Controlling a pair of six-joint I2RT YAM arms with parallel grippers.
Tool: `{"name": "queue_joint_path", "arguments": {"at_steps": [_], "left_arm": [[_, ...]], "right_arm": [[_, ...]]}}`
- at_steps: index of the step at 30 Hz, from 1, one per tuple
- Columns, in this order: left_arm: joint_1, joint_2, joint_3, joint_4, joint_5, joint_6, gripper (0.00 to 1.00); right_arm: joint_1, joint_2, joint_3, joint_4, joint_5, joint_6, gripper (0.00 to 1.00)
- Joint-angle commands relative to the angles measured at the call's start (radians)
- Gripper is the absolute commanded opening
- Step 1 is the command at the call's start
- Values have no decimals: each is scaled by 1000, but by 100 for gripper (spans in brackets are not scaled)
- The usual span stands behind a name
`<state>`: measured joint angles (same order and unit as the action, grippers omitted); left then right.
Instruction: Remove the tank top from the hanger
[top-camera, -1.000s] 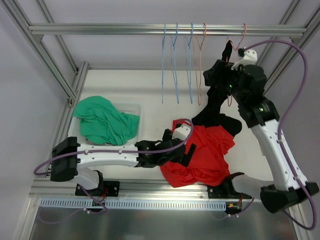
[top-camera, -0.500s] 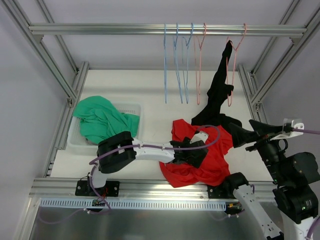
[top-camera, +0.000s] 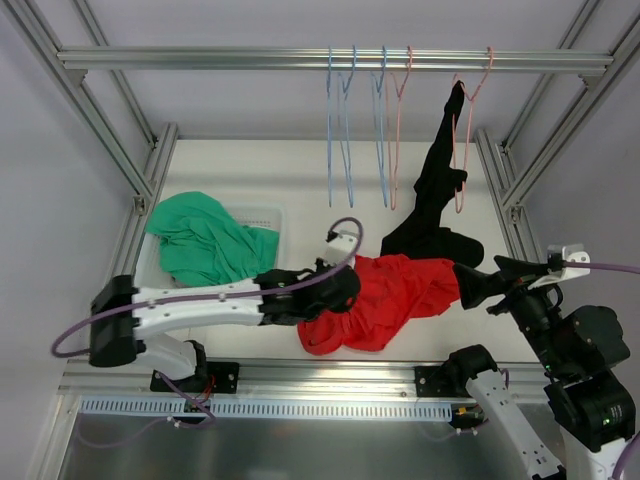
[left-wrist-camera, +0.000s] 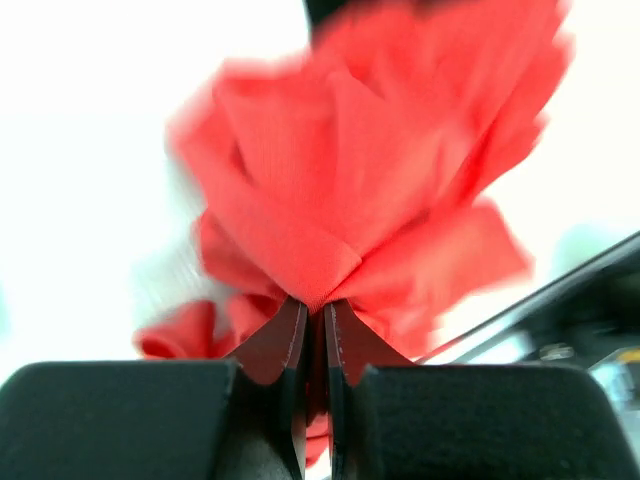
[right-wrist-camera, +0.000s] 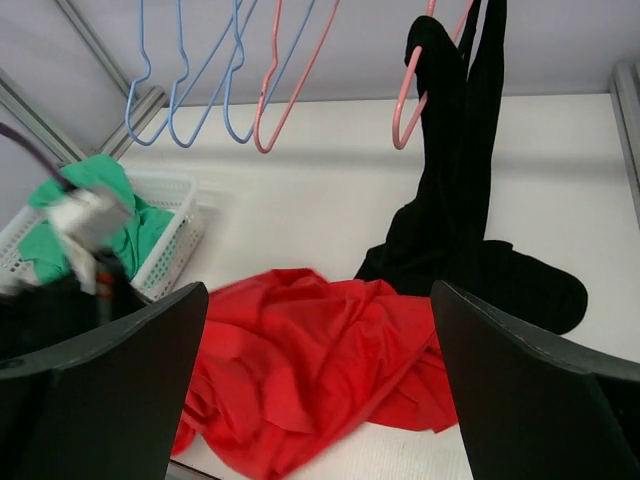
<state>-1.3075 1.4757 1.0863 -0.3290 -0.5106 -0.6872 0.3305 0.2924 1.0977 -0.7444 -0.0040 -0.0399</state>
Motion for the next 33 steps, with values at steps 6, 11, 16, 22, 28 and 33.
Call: {"name": "queue_joint_path", "arguments": {"at_steps": [6, 11, 16, 22, 28, 33], "left_arm": [[8, -347, 164, -273, -325, 78, 0], [154, -417, 288, -375, -341, 136, 0], [278, -485, 493, -398, -388, 259, 0], [352, -387, 889, -398, -500, 528, 0], [476, -181, 1136, -401, -476, 676, 0], [583, -219, 904, -409, -363, 524, 0]], "right_arm": [[-5, 53, 17, 10, 38, -46, 100], [-4, 108, 88, 10, 26, -67, 100], [-4, 168, 154, 7, 15, -84, 100], [-4, 189, 197, -7, -25, -80, 99], [-4, 201, 220, -9, -40, -54, 100], [-4, 217, 225, -7, -63, -40, 99]]}}
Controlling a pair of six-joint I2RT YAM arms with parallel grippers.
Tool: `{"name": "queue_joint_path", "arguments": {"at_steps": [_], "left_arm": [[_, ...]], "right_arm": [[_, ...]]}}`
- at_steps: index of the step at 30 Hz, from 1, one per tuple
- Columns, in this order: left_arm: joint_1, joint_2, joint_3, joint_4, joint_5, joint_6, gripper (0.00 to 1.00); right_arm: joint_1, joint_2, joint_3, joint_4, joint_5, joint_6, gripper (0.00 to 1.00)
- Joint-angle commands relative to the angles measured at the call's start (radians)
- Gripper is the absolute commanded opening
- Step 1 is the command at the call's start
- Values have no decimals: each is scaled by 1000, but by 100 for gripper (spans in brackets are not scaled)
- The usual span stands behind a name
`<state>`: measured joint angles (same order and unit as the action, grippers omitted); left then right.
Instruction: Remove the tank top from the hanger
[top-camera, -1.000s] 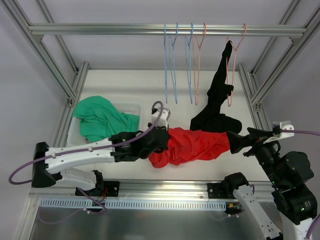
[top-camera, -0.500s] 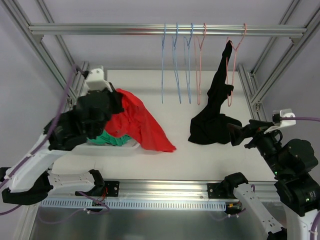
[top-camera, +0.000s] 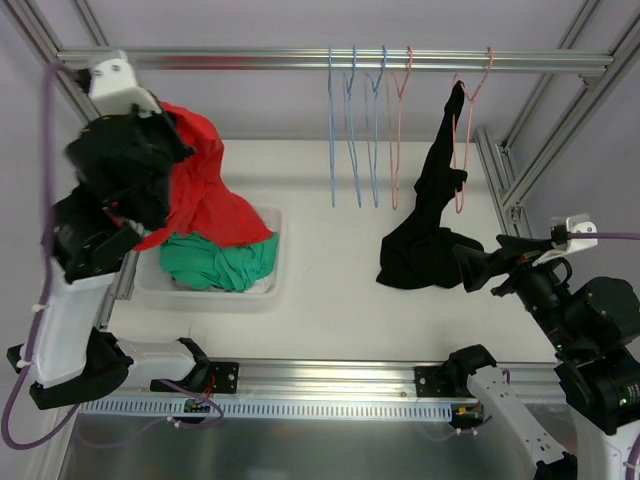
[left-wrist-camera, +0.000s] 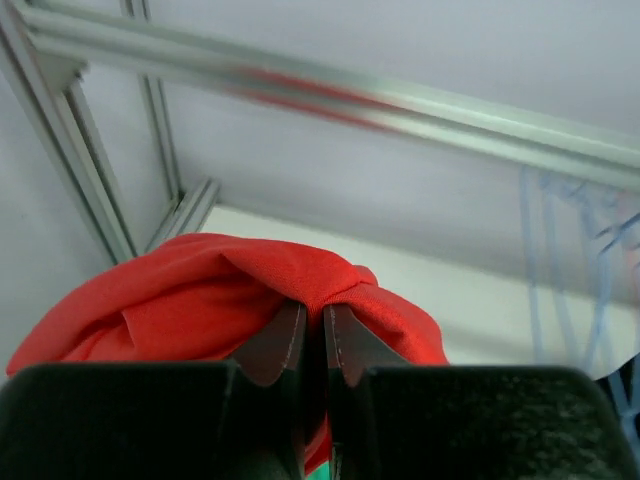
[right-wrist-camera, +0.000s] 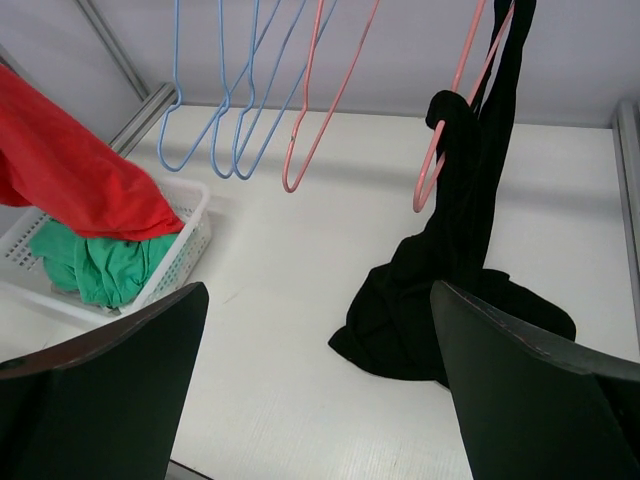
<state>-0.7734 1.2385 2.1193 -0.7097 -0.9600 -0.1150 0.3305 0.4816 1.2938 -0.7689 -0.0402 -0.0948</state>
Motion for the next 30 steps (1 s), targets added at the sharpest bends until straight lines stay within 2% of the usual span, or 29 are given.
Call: {"name": "queue_joint_path", "arguments": {"at_steps": [1, 2, 4, 5, 8, 9, 11, 13, 14, 19, 20, 23, 24, 25, 26, 27, 28, 30], "left_arm": [[107, -28, -180, -28, 133, -89, 0], [135, -46, -284, -30, 203, -124, 0], [202, -85, -384, -27, 259, -218, 0], [212, -121, -479, -24, 295, -242, 0], [217, -164, -637, -19, 339, -330, 0], [217, -171, -681, -13, 365, -377, 0], [221, -165, -816, 25, 374, -422, 0], [230, -143, -899, 29, 385, -515, 0], [233, -140, -989, 32, 388, -552, 0], [249, -160, -1286, 42, 383, -874, 0], [255, -157, -1358, 47, 388, -903, 0], [266, -136, -1401, 70, 426, -911, 1], [266, -140, -1397, 70, 441, -875, 28], [266, -167, -1383, 67, 457, -853, 50], [266, -189, -1374, 69, 495, -804, 65], [267, -217, -1362, 67, 516, -778, 76], [266, -282, -1333, 67, 567, -747, 98], [264, -348, -1294, 67, 639, -654, 99]], "right_arm": [[-4, 29, 27, 17, -27, 14, 99], [-4, 29, 22, 16, -26, 12, 99], [-4, 38, 21, 17, -14, 6, 100], [-4, 43, 22, 16, -7, 0, 99], [-4, 83, 36, 11, 34, -5, 100], [-4, 97, 51, 8, 92, 1, 100], [-4, 139, 73, 10, 106, 0, 100], [-4, 169, 128, 8, 120, -17, 99], [-4, 201, 153, 3, 159, -23, 100], [-5, 363, 362, -67, 279, -140, 99], [-5, 400, 395, -84, 252, -158, 99], [-13, 564, 543, -157, 194, -213, 100], [-25, 657, 589, -179, 191, -218, 99], [-31, 698, 632, -190, 200, -218, 99], [-37, 733, 686, -193, 218, -223, 99], [-66, 800, 711, -191, 217, -221, 98], [-85, 834, 763, -193, 197, -211, 95], [-132, 932, 812, -191, 181, -191, 90]]}}
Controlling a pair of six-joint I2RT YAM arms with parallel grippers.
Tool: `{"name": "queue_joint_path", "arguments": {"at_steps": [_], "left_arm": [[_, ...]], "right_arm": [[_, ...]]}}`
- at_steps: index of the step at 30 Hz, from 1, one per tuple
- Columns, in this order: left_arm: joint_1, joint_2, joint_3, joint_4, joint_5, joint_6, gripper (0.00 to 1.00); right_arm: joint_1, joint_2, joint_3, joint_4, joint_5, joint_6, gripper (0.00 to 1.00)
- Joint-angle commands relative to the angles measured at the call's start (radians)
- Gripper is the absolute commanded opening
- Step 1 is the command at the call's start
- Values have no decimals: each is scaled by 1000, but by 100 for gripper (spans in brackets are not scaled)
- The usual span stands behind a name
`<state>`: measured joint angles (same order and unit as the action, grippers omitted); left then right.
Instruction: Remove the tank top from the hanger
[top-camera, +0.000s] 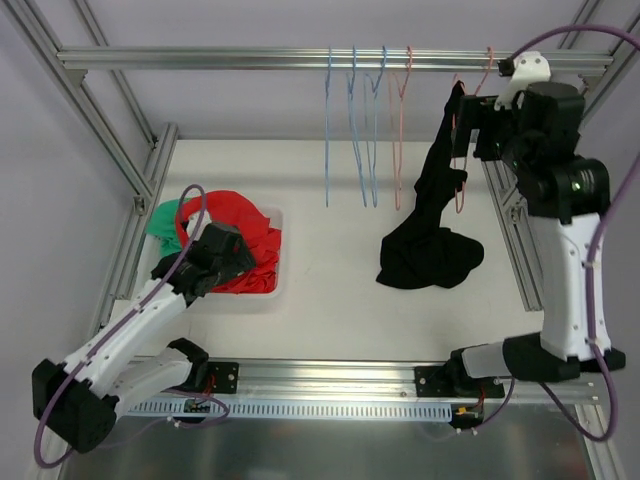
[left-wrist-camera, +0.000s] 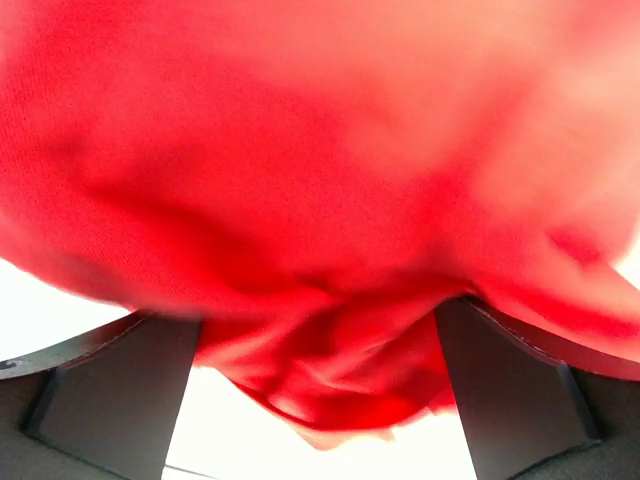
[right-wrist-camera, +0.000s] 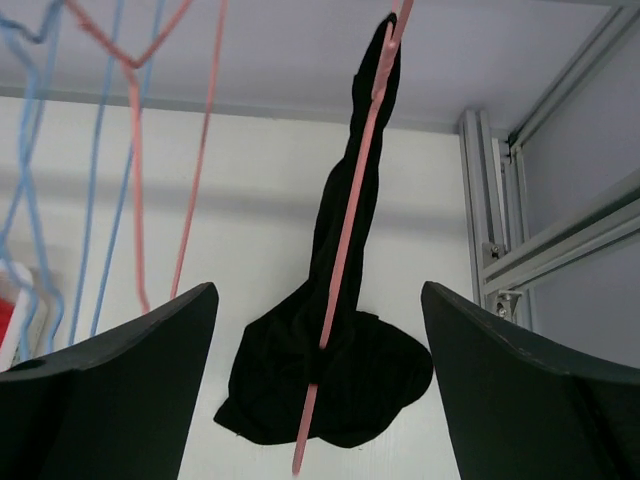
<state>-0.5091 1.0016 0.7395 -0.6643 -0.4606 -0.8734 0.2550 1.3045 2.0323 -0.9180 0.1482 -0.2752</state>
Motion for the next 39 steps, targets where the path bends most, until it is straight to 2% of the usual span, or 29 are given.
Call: {"name": "queue_joint_path", "arguments": {"at_steps": [1, 5, 6, 7, 9, 10, 12, 13, 14, 19, 21, 25, 28, 34, 36, 38, 39], "left_arm": [[0, -171, 124, 20, 175, 135, 99], [0, -277, 192, 15, 402, 273, 99], [1, -290, 198, 15, 446, 292, 99], [0, -308, 205, 17, 491, 309, 99], [0, -333, 204, 15, 578, 347, 99], [0, -345, 193, 14, 591, 358, 99], [1, -389, 175, 12, 597, 361, 99], [1, -402, 157, 11, 602, 364, 99], [0, -412, 149, 11, 600, 369, 98], [0, -408, 104, 12, 612, 372, 99], [1, -393, 97, 14, 614, 364, 99], [-2, -390, 113, 31, 635, 376, 99], [-2, -399, 129, 74, 718, 389, 99], [-42, -422, 126, 195, 815, 383, 99], [-92, -402, 159, 271, 797, 381, 99], [-153, -368, 208, 352, 758, 395, 99], [-240, -301, 289, 370, 725, 408, 99]], "right_arm": [[-72, 142, 100, -42, -15, -1, 86], [-109, 262, 192, -45, -27, 21, 79], [-114, 277, 200, -45, -27, 24, 77], [-118, 306, 206, -45, -29, 25, 70], [-129, 326, 224, -45, -22, 30, 65], [-131, 334, 227, -44, -24, 34, 54], [-129, 348, 226, -33, -33, 44, 39], [-132, 348, 226, -30, -30, 51, 21], [-131, 345, 226, -19, -30, 57, 14], [-132, 314, 220, 14, -47, 99, 0], [-131, 291, 210, 37, -55, 114, 0], [-131, 220, 97, 198, -56, 149, 0], [-131, 167, 56, 273, -88, 163, 0], [-135, 63, -20, 291, -133, 169, 0], [-140, 4, -116, 286, -134, 180, 0], [-140, -120, -206, 283, -157, 183, 0], [-141, -167, -296, 269, -176, 186, 0]]}}
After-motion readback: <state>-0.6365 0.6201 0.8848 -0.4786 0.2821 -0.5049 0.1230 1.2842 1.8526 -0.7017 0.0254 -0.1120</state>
